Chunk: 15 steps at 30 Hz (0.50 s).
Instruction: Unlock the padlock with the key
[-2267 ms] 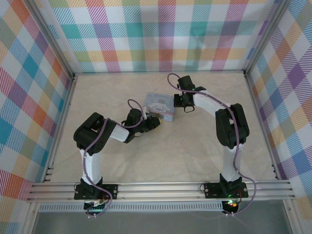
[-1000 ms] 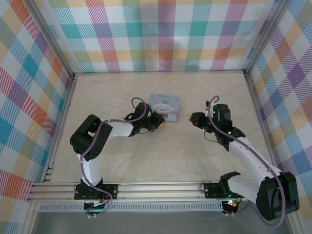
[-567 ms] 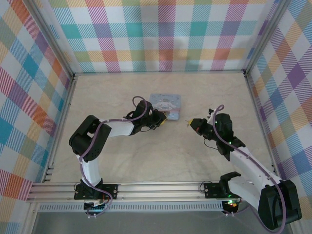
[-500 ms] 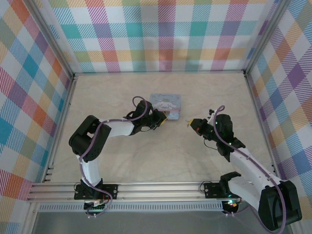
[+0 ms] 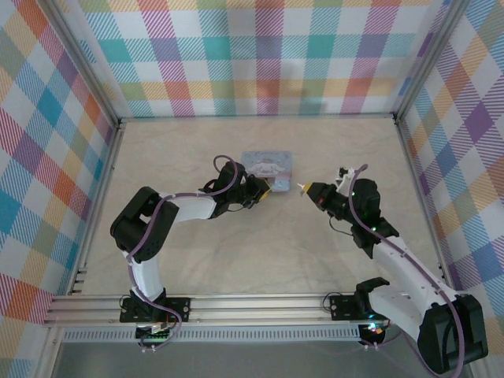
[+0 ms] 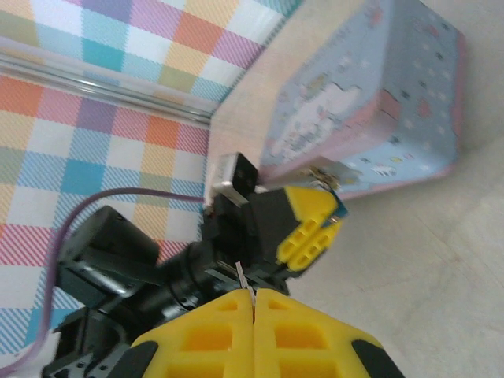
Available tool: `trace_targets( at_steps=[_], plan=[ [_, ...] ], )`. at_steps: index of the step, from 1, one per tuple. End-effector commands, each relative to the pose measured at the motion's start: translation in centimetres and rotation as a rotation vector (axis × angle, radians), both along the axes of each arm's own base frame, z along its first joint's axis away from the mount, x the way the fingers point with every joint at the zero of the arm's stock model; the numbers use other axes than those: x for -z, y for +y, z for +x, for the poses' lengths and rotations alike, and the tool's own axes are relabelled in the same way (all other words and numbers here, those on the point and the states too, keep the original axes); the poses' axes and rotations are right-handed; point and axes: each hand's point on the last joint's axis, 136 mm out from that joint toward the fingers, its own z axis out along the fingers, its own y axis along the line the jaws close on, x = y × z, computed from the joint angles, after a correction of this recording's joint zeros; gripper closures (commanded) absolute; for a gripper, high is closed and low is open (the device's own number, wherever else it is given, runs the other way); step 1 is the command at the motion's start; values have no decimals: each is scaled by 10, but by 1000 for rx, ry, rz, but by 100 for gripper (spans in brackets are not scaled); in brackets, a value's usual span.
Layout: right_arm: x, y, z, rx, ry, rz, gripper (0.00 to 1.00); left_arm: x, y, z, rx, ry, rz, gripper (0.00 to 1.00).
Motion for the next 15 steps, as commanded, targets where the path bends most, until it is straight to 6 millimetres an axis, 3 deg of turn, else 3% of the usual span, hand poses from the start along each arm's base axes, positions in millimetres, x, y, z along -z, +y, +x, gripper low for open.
trace_targets(
  at_steps=[1, 7, 15],
  plan=[
    [-29, -1, 5, -7, -84, -36, 100, -28, -8, 1, 3, -61, -69, 87],
    [-59, -7, 17, 9, -111, -60, 100, -27, -7, 0, 2, -62, -71, 87],
    [-61, -29, 30, 80, -64, 43, 100, -29, -9, 2, 3, -66, -78, 87]
  ],
)
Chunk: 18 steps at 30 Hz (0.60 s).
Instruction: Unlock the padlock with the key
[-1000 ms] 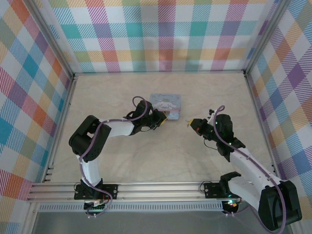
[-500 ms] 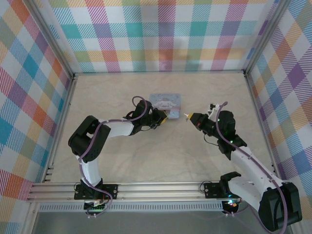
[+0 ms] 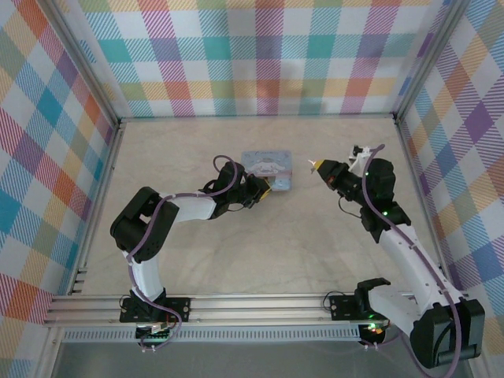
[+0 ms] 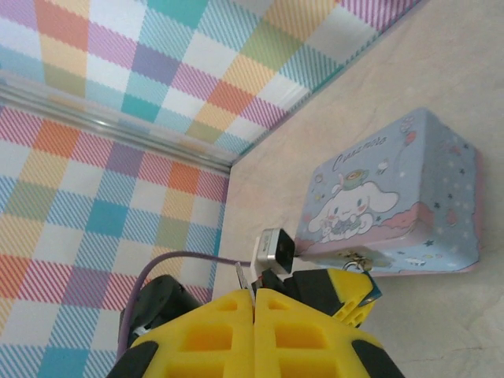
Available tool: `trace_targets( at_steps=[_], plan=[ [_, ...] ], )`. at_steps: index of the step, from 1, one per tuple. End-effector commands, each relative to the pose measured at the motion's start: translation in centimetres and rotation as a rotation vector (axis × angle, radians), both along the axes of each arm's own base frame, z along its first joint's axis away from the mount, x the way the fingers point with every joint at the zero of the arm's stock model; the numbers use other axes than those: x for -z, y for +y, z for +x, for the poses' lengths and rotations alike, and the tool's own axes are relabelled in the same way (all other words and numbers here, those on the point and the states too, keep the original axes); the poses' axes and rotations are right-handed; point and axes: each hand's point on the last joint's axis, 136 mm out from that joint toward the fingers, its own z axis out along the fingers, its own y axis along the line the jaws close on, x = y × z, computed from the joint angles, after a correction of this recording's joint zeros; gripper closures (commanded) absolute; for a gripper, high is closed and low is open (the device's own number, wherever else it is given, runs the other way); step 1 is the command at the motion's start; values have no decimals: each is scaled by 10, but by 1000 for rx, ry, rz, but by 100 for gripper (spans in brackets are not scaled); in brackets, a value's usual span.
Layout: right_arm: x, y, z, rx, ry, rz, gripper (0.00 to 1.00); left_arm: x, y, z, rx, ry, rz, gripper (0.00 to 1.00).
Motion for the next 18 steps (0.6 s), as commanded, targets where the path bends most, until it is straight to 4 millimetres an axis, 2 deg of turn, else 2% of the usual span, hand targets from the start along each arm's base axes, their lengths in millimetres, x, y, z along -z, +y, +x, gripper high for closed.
trace_targets(
  at_steps=[1, 9, 14, 18],
  plan=[
    [1, -2, 0, -2, 19, 67, 100, -26, -8, 1, 5, -54, -67, 87],
    [52, -5, -8, 50, 183, 266, 100, -28, -9, 1, 6, -59, -74, 87],
    [71, -9, -17, 86, 229, 311, 100, -29, -11, 2, 11, -59, -79, 87],
    [92, -5, -23, 98, 275, 352, 100, -29, -11, 1, 14, -60, -81, 87]
  ],
)
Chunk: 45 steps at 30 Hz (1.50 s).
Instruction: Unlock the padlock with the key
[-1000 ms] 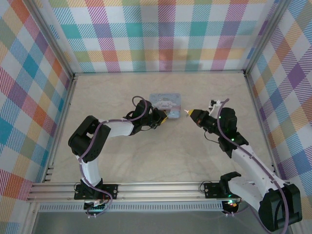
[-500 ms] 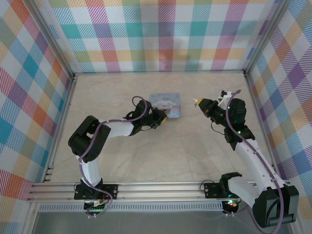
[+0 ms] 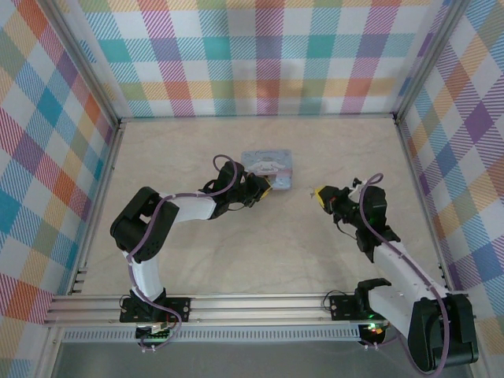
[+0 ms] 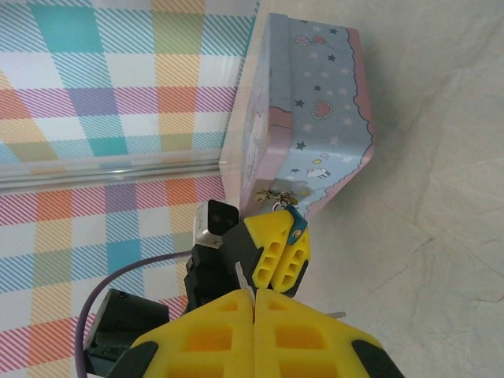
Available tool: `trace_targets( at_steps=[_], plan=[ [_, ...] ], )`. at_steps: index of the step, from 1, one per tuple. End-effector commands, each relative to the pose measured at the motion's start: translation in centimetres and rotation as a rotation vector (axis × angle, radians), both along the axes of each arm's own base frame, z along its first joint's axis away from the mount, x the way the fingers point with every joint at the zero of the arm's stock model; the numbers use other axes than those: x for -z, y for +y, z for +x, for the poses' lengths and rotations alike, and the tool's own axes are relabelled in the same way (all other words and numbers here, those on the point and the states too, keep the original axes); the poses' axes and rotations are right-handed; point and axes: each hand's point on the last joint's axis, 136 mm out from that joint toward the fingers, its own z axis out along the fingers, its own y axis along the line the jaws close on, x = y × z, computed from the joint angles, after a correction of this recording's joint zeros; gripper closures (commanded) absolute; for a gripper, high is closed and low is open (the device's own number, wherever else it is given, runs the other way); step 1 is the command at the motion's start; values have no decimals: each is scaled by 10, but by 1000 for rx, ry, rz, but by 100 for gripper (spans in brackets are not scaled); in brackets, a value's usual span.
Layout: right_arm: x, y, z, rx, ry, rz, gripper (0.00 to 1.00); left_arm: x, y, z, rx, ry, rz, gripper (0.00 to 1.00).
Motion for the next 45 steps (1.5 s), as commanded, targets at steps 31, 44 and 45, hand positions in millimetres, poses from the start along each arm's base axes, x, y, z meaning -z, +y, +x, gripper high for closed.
trace_targets(
  at_steps=[31, 44, 45],
  plan=[
    [27, 83, 21, -90, -24, 138, 100, -22, -15, 2, 17, -47, -115, 87],
    [33, 96, 33, -101, -41, 138, 100, -27, -18, 3, 14, -51, -137, 87],
    [33, 97, 33, -100, -42, 137, 100, -27, -18, 3, 14, -52, -139, 87]
  ],
)
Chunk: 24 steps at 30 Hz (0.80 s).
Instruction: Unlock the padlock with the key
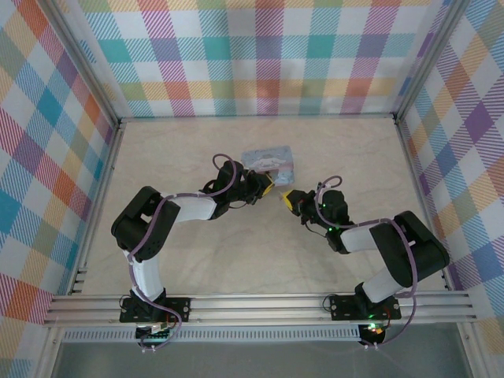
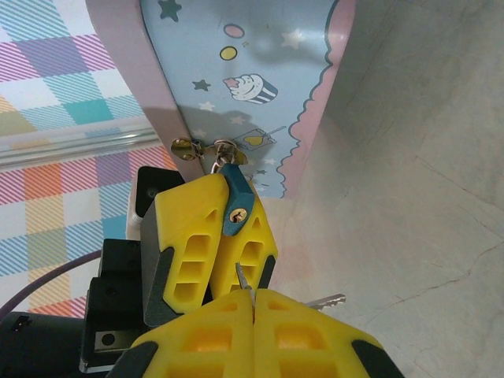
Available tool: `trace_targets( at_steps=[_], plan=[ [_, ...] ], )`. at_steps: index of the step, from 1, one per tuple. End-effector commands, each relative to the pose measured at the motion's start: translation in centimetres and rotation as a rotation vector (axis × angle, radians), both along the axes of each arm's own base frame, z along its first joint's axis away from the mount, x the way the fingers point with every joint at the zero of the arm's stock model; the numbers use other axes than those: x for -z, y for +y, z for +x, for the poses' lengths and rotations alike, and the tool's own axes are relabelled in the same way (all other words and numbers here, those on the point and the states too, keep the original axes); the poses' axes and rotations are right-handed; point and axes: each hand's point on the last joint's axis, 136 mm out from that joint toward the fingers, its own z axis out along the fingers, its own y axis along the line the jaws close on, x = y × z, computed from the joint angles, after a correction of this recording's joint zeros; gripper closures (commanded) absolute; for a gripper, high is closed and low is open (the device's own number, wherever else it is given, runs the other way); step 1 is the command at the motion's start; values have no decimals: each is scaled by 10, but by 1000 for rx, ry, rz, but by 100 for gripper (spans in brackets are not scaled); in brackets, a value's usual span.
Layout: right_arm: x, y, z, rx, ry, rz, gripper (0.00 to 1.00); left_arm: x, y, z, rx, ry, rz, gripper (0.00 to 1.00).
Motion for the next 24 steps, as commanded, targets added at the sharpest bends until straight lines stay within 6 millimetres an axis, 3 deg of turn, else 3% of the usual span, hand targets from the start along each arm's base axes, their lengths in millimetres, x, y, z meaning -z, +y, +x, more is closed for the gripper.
trace_targets(
  at_steps=[1, 24],
  plan=[
    [-23, 7, 10, 4, -86, 30, 100, -12, -10, -3, 24, -31, -56, 87],
    [-17, 17, 21, -8, -93, 9, 100, -13, -12, -4, 20, -26, -70, 87]
  ],
)
